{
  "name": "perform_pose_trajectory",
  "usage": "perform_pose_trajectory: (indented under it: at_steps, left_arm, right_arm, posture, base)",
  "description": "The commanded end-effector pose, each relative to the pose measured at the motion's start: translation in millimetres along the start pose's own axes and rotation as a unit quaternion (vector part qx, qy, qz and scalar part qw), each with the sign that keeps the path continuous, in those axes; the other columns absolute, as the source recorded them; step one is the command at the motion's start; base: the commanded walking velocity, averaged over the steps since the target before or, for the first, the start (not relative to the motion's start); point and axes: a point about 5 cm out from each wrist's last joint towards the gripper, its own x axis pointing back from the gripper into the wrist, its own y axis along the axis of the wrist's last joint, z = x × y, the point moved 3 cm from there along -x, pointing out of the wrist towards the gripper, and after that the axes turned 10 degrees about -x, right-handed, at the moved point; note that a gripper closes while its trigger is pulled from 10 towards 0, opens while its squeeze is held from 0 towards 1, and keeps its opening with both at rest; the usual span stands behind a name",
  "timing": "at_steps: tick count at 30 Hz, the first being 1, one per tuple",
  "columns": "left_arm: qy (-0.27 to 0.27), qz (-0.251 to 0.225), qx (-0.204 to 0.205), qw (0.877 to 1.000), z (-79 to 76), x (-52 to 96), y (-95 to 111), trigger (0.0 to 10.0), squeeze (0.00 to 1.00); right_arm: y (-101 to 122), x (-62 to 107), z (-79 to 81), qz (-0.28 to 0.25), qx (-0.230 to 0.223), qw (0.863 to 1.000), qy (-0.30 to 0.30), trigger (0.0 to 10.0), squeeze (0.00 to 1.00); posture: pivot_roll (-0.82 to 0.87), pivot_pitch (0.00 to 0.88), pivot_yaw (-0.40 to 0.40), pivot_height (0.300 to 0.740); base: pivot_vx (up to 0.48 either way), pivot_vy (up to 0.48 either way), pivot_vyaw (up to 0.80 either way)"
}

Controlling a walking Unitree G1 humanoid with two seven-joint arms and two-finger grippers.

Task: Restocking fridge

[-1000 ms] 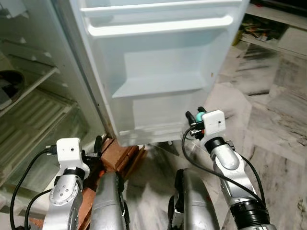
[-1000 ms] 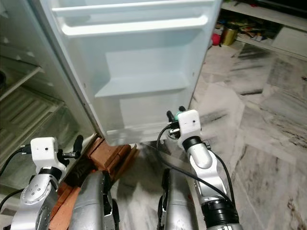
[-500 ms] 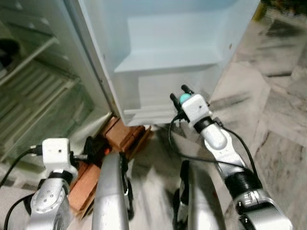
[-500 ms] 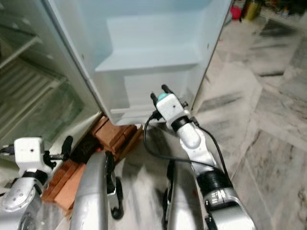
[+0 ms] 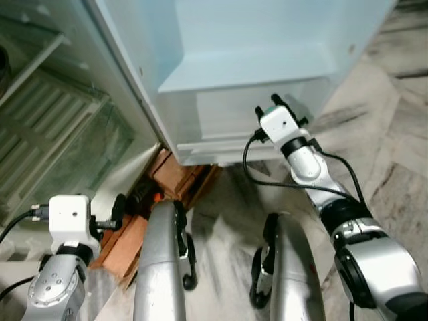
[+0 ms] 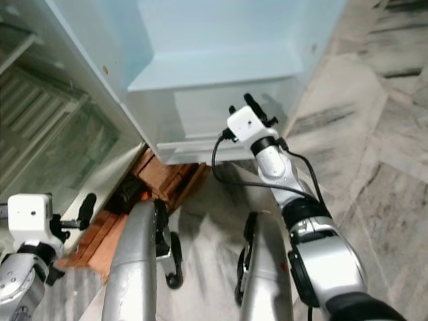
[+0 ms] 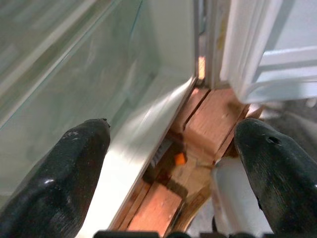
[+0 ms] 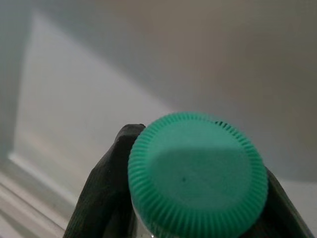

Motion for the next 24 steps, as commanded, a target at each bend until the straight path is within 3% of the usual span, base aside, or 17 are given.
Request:
perform_pose_trajectory:
  at_steps: [1,6,7,12,13,20,24]
  left_arm:
    - [0.0,0.01,-0.007,1.0,4.3,4.4,-2,10.0,0.0]
    - [-0.003,0.014,-0.007,1.0,3.6,4.1,-1,10.0,0.0]
    - [-0.005,0.015,-0.006,1.0,1.5,4.3,-1,10.0,0.0]
    - [-0.01,0.015,-0.004,1.0,-2.0,2.5,0,10.0,0.0]
    - [-0.01,0.016,-0.004,1.0,-1.8,1.8,0,10.0,0.0]
    - [-0.012,0.013,-0.003,1.0,-3.9,-5.5,2,10.0,0.0]
    - [-0.015,0.011,0.0,1.0,-8.0,-10.0,3,10.0,0.0]
  right_arm:
    - [-19,8.5,-1.5,0.04,-0.013,0.999,-0.011,10.0,0.0]
    - [-31,11.4,2.0,0.076,-0.037,0.996,-0.012,10.0,0.0]
    - [-39,13.5,1.2,0.1,-0.049,0.993,-0.023,10.0,0.0]
    - [-46,15.7,-5.5,0.123,-0.081,0.988,-0.047,10.0,0.0]
    - [-47,16.2,-8.4,0.126,-0.09,0.986,-0.054,10.0,1.0]
    - [-45,14.6,-21.1,0.126,-0.087,0.986,-0.072,10.0,1.0]
    - [-33,6.9,-24.3,0.098,-0.073,0.99,-0.065,10.0,1.0]
  posture:
    - [0.27,0.368,0.086,0.573]
    - [0.27,0.37,0.088,0.573]
    - [0.27,0.369,0.089,0.573]
    - [0.27,0.367,0.091,0.573]
    - [0.27,0.364,0.092,0.573]
    - [0.26,0.344,0.086,0.573]
    - [0.24,0.326,0.08,0.573]
  base:
    - [0.0,0.0,0.0]
    - [0.0,0.0,0.0]
    - [0.0,0.0,0.0]
    - [0.0,0.0,0.0]
    - [0.0,0.0,0.0]
    - [0.0,0.0,0.0]
    - [0.0,0.0,0.0]
